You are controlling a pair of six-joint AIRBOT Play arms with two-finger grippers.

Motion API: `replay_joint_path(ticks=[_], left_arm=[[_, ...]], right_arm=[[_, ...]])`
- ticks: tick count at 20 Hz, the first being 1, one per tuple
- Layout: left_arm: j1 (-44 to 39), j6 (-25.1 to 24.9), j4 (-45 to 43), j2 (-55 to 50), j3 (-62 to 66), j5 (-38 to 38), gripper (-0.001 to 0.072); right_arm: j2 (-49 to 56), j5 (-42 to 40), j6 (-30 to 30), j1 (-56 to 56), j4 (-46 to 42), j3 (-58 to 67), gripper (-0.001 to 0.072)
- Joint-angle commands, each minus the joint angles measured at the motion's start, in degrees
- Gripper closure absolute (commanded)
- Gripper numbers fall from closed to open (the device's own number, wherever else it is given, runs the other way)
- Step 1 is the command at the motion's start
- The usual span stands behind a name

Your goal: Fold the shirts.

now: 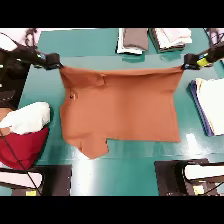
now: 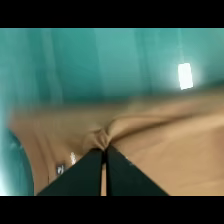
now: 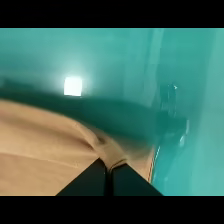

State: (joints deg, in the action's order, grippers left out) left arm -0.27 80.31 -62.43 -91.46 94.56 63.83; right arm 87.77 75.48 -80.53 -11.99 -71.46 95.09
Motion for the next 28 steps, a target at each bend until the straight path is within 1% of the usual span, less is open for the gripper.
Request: replay_joint_path(ticks=[1,2,4,6,8,11,13,14,15,16,17,19,22,25,28], left_arm=[[-0.3,-0.9,1.0,-5.5,-0.1,-3.4,0.0682],[-0.2,-0.9,0.9,-5.5,0.5,-2.6,0.0682],[0.1,-1.2,0.7,-5.6,0.9,1.8,0.0682],[0.1,-1.5,-1.9,-5.6,-0.2,5.2,0.0681],[0.1,-1.5,-2.0,-5.6,-3.3,4.9,0.0682],[-0.2,-1.3,-1.6,-5.6,-8.9,2.6,0.0682],[-0.3,-1.4,-1.6,-5.6,-11.6,2.7,0.068],[-0.3,-1.4,-1.8,-5.6,-12.3,3.1,0.0632],[-0.2,-1.2,-2.2,-5.5,-12.3,3.8,0.0315],[0.0,0.4,-2.6,-5.5,-12.1,4.9,0.015],[0.3,1.8,-3.5,-5.4,-11.6,6.7,0.0158],[0.9,2.2,-5.4,-3.2,-11.3,10.2,0.0158],[1.0,2.6,-10.6,6.3,-16.3,11.4,0.0158],[1.0,4.0,-11.8,19.6,-31.7,9.2,0.0158],[1.0,7.0,-10.3,32.0,-50.1,7.0,0.0158]], right_arm=[[5.7,-4.9,0.0,0.0,1.3,1.2,0.0694],[5.9,-4.6,0.0,0.0,1.3,2.6,0.0694],[5.3,-3.6,1.0,0.0,0.7,3.3,0.0694],[3.7,-2.8,1.6,0.0,-0.2,0.3,0.0694],[2.2,-3.1,1.5,0.0,-3.5,-5.3,0.0693],[1.0,-4.4,1.5,0.0,-3.5,-13.3,0.0692],[0.9,-4.7,1.5,0.0,-2.6,-16.5,0.0692],[0.9,-4.7,1.5,0.0,-1.5,-17.4,0.068],[0.9,-4.9,1.5,0.0,-1.1,-17.7,0.0537],[0.9,-4.8,1.5,0.0,-0.3,-17.4,0.0365],[0.6,-4.2,1.5,0.0,0.0,-16.6,0.0358],[-1.6,-2.9,1.5,0.0,-0.2,-15.4,0.0358],[-9.2,-2.3,1.5,-0.1,-0.2,-18.1,0.0358],[-17.5,-3.4,1.5,-0.1,-0.2,-24.4,0.0358],[-24.1,-6.1,1.5,-0.1,0.0,-30.8,0.0358]])
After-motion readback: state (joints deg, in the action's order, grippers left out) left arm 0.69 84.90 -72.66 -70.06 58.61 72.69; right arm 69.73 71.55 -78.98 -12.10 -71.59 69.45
